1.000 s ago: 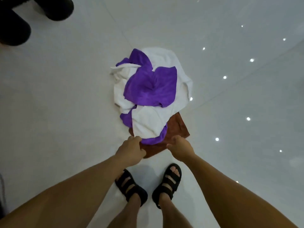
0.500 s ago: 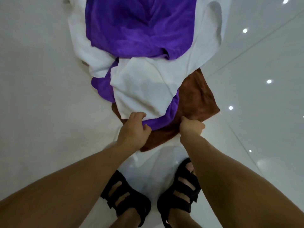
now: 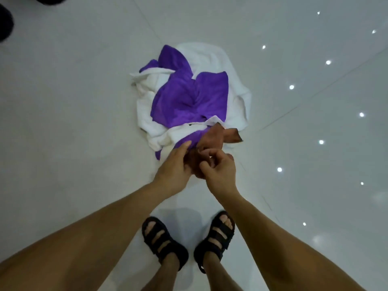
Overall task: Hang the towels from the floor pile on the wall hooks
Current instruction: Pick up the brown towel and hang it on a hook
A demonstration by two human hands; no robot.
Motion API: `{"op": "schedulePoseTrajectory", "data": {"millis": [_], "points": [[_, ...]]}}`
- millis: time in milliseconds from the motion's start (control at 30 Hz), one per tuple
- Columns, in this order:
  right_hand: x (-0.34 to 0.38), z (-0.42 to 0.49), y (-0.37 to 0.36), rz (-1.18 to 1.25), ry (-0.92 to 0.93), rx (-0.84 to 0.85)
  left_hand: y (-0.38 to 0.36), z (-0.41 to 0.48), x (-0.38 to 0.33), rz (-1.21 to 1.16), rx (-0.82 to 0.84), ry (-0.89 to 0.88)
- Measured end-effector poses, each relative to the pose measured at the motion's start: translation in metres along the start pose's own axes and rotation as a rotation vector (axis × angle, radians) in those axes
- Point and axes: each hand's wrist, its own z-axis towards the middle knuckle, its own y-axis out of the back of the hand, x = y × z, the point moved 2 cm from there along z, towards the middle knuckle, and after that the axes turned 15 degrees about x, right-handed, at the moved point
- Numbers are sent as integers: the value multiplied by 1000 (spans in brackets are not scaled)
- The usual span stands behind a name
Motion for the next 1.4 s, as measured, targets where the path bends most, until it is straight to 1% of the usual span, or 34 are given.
{"op": "schedulePoseTrajectory", "data": {"millis": [67, 100, 167, 200, 267, 300, 400, 500, 567, 633, 667, 700, 733, 800, 867, 967, 1000, 1033, 1067, 1133, 1200, 1267, 1333, 1400], "points": [[61, -25, -1, -49, 120, 109, 48, -24, -33, 41, -30, -70], [89, -37, -1, -52, 172, 144, 71, -37, -48, 77, -3, -109], [141, -56, -1, -4, 228, 205, 110, -65, -75, 151, 100, -152], [165, -64, -1, 21, 243, 232, 126, -81, -87, 173, 142, -141], [211, -79, -3, 16, 282, 264, 153, -114, -110, 183, 148, -69], [230, -86, -3, -3, 295, 264, 166, -130, -119, 161, 117, -33], [279, -99, -9, -83, 275, 242, 208, -182, -140, 75, -46, 22], [317, -109, -24, -248, 257, 286, 249, -238, -155, 28, -192, 41], [337, -117, -37, -374, 242, 382, 272, -271, -164, 4, -204, 43], [363, -128, -59, -494, 214, 575, 296, -307, -173, 22, -177, 28], [376, -135, -70, -525, 194, 675, 307, -324, -178, 36, -170, 14], [390, -141, -83, -533, 199, 740, 319, -341, -183, 41, -160, -8], [405, -146, -96, -545, 243, 756, 330, -358, -188, 39, -145, -36], [437, -153, -120, -611, 419, 693, 351, -389, -197, 43, -121, -78], [467, -163, -146, -713, 590, 656, 370, -418, -203, 76, -152, -83], [503, -176, -180, -717, 783, 638, 398, -462, -208, 124, -290, -54], [511, -182, -184, -691, 795, 622, 405, -471, -209, 135, -347, -57], [524, -192, -194, -652, 807, 664, 412, -492, -207, 149, -448, -42], [536, -199, -203, -627, 782, 700, 418, -509, -207, 188, -527, -20], [554, -200, -209, -582, 703, 739, 428, -521, -211, 281, -627, 4], [574, -210, -220, -563, 679, 895, 432, -548, -209, 286, -739, 73], [594, -221, -226, -605, 679, 1029, 439, -580, -207, 268, -873, 131], [610, -232, -231, -715, 643, 1144, 442, -608, -201, 269, -975, 166], [623, -239, -238, -882, 607, 1214, 435, -629, -198, 243, -1020, 223]]}}
